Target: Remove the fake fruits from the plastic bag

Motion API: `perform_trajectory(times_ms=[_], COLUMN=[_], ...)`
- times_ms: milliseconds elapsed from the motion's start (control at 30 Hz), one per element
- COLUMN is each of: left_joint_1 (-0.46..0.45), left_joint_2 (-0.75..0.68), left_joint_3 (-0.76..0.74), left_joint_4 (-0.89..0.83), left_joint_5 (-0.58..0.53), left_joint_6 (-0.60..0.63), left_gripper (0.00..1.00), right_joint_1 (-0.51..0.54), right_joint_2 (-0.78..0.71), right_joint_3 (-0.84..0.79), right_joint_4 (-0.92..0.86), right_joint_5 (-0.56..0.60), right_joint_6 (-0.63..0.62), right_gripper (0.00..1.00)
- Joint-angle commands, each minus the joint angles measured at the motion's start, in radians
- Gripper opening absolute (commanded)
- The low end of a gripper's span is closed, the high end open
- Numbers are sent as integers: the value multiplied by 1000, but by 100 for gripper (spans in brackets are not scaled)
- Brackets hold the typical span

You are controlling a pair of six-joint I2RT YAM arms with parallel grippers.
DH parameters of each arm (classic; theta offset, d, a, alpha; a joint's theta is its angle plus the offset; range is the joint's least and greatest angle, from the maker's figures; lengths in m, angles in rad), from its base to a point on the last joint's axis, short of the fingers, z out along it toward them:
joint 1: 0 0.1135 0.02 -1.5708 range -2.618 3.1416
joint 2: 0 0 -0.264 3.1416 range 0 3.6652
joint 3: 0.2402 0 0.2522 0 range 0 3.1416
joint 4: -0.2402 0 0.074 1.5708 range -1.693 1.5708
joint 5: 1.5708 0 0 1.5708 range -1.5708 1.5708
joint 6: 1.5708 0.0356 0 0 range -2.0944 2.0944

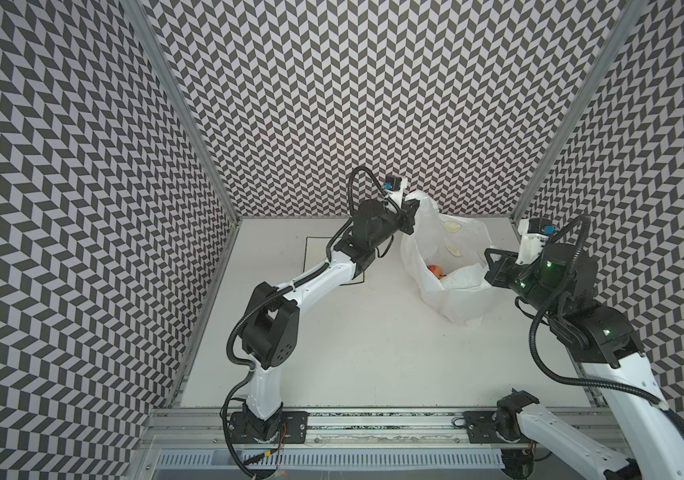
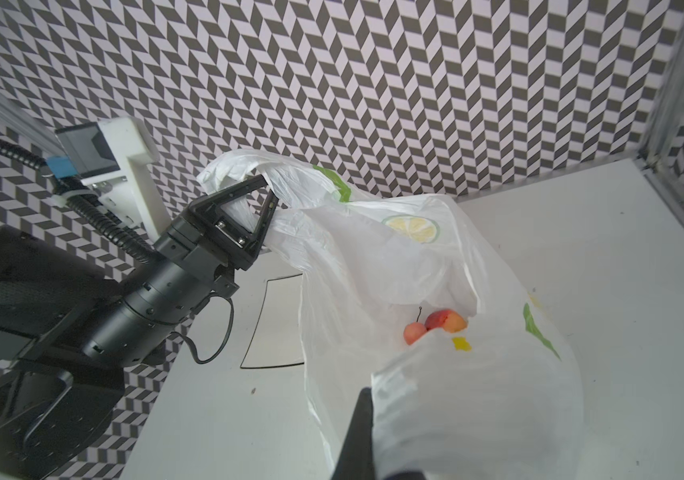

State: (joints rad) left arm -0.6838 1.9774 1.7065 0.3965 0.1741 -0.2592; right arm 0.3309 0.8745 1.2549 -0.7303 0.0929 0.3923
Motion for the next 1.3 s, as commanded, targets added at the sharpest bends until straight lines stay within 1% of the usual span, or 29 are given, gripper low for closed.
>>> perform_trajectory(times_ms=[0,67,133,233,300,433,500,533,567,600,633,733,833,900,933,1000,1100,1200,1267], left_joint_1=[-12,-9,-7,10,21,41,43,43,43,43,43,43,40,38,38,38,38,37,38], left_joint_2=[55,62,47,-5,-51,-149,-192,-212,-229,-249,-268,-321,-362,-381,-390,-404,-416,-427,-438], left_joint_3=[114,128,100,12,-61,-199,-253,-277,-298,-323,-345,-412,-453,-470,-479,-494,-509,-526,-536], left_joint_4=[12,4,2,14,22,33,33,32,32,34,33,48,48,41,41,43,42,41,39], left_joint_5=[29,30,25,20,20,10,8,5,4,2,3,3,2,-3,-4,-6,-13,-22,-24], left_joint_6=[-8,6,32,38,38,50,59,64,64,67,72,80,84,94,95,95,103,111,116], left_gripper=[0,0,0,0,0,0,0,0,0,0,0,0,0,0,0,0,0,0,0], right_joint_1=[2,2,2,10,32,92,98,98,99,98,98,98,99,97,99,99,99,99,99], right_joint_2=[-24,-25,-16,13,25,27,24,25,27,28,29,17,8,19,34,81,192,293,344], right_joint_3=[-2,-31,-68,-113,-137,-195,-224,-227,-218,-192,-157,-22,88,131,150,181,238,294,319], right_joint_4=[38,42,50,57,60,46,34,17,1,-26,-55,-106,-116,-119,-122,-133,-155,-140,-125], right_joint_5=[40,-23,-124,-279,-350,-403,-415,-400,-372,-318,-253,-45,72,118,135,149,180,212,168], right_joint_6=[-34,-22,-10,-3,-10,-45,-57,-66,-73,-81,-89,-110,-136,-154,-170,-211,-257,-299,-348], right_gripper=[5,5,5,6,7,9,14,22,34,45,51,62,79,86,88,89,90,90,90])
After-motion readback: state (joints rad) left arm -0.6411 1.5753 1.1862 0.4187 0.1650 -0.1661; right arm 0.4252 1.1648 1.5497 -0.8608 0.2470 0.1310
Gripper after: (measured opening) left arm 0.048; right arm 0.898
